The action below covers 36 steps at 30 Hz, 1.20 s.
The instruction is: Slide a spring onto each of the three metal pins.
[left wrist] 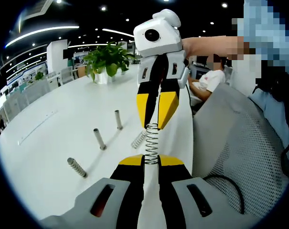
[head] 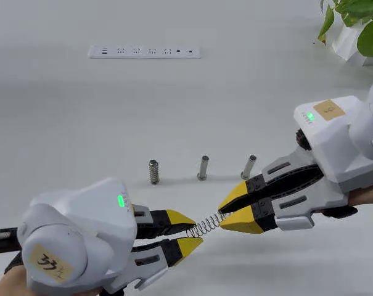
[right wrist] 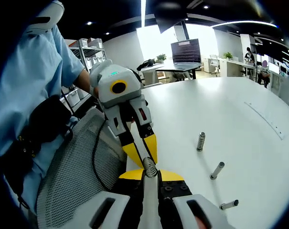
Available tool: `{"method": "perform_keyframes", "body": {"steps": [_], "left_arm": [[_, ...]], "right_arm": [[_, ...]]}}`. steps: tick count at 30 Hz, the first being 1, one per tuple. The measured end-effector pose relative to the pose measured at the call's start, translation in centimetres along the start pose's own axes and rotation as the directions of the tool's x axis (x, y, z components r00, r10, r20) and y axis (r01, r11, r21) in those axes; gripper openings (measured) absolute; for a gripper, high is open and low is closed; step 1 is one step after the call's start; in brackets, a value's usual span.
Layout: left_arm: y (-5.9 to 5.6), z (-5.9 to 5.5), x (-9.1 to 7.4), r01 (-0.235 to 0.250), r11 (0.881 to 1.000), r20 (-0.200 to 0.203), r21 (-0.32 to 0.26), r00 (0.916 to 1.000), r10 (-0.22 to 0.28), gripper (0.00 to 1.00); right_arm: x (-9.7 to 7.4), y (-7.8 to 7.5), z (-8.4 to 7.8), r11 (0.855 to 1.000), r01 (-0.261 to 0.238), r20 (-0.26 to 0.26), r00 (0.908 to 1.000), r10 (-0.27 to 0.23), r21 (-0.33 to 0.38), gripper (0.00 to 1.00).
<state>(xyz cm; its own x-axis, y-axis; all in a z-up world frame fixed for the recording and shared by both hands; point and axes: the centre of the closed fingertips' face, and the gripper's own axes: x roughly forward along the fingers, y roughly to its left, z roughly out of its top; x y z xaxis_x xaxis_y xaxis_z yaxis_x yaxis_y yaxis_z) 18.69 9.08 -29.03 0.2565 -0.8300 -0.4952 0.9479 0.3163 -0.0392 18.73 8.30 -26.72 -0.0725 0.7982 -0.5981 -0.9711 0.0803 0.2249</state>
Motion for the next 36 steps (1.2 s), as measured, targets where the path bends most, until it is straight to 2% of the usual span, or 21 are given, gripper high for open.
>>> {"method": "perform_keyframes", "body": {"steps": [6, 12, 18, 26, 32, 36], "left_arm": [[-0.1, -0.2, 0.6, 0.010, 1.000, -0.021, -0.004, 0.9997, -0.010, 0.07], [-0.2, -0.3, 1.1, 0.018, 1.000, -0.040, -0.002, 0.9991, -0.018, 0.07], [-0.1, -0.2, 1.2, 0.018, 1.000, -0.038, -0.010, 0.9991, -0.019, 0.07], [-0.1, 0.0, 1.5, 0.012, 0.999, -0.017, -0.036, 0.9998, -0.012, 0.07], [0.2, 0.3, 1.5, -0.004, 0.995, 0.030, -0.096, 0.9995, 0.007, 0.06], [0.0, 0.4, 1.6, 0.000, 0.995, 0.039, -0.104, 0.9992, 0.004, 0.06]], "right_arm": [[0.0, 0.2, 0.3, 0.997, 0.018, -0.055, 0.9982, -0.022, -0.070, 0.07], [0.1, 0.4, 0.6, 0.993, 0.017, -0.081, 0.9963, -0.027, -0.117, 0.07], [0.1, 0.4, 0.9, 0.989, 0.020, -0.098, 0.9945, -0.035, -0.145, 0.07], [0.1, 0.3, 1.0, 0.981, 0.014, -0.131, 0.9906, -0.040, -0.192, 0.07], [-0.2, -0.1, 1.1, 0.981, 0.020, -0.131, 0.9903, -0.046, -0.195, 0.07], [-0.3, -0.1, 1.1, 0.980, 0.015, -0.140, 0.9892, -0.044, -0.200, 0.07]]}}
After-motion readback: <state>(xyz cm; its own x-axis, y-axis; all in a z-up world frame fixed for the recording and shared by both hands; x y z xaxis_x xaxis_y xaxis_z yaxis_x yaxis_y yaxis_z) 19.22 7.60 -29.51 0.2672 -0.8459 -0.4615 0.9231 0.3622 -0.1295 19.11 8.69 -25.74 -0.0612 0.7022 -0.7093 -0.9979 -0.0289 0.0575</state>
